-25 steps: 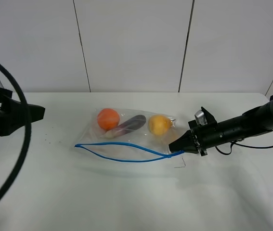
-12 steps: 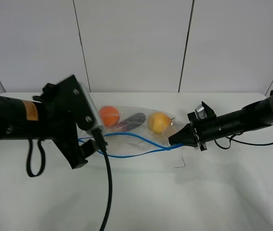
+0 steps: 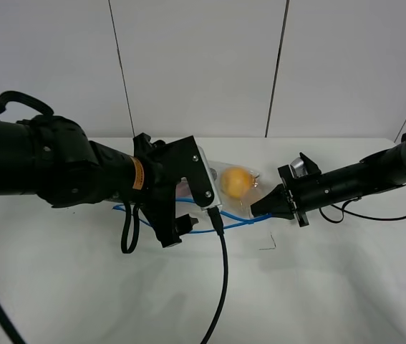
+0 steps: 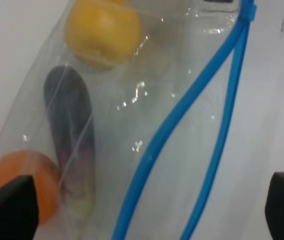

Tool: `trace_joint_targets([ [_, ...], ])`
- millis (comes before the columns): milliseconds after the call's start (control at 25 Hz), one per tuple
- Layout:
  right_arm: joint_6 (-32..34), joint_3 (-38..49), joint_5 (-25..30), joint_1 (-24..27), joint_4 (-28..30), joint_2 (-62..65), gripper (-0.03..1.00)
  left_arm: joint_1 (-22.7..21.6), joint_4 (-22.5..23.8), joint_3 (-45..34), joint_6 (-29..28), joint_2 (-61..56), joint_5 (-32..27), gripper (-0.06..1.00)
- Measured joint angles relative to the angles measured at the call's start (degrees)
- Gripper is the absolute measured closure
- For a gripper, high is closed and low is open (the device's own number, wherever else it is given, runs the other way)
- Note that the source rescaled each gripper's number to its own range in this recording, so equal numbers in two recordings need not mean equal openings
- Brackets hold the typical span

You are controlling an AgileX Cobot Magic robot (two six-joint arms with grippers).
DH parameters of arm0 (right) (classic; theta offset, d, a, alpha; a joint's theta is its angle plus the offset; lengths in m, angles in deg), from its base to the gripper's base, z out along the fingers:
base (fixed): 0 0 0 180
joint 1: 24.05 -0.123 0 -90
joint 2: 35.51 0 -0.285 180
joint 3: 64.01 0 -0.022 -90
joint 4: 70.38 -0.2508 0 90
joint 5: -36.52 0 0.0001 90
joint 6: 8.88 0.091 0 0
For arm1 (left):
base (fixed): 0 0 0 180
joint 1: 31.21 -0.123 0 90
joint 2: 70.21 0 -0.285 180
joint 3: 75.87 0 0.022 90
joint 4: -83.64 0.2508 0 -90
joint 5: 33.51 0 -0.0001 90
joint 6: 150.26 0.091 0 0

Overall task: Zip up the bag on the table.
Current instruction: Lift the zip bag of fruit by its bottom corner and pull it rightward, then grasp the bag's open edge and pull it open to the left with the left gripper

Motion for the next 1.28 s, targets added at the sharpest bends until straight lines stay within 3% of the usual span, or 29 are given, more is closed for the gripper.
trace_joint_targets([
  [280,5.4,0.0,0.0,-2.8,-0.2,3.1,0.97,2.6,9.4,1.5,-5.1,1.6,-4.3,-0.03],
  [640,7.9,0.0,0.0,-3.4,-2.6,6.0,0.97,3.9,28.1,1.5,-22.7,1.6,-10.1,-0.03],
  [960,9.6,0.0,0.0,-3.5,-3.6,8.0,0.97,10.1,42.9,1.5,-29.9,1.6,-12.3,-0.03],
  [1120,9.7,0.0,0.0,-3.5,-3.9,9.2,0.97,11.4,47.7,2.4,-33.7,3.0,-12.6,-0.02],
  [1280,9.7,0.0,0.0,-3.5,-4.1,9.3,0.97,11.7,48.7,5.6,-34.7,6.9,-12.9,-0.01],
])
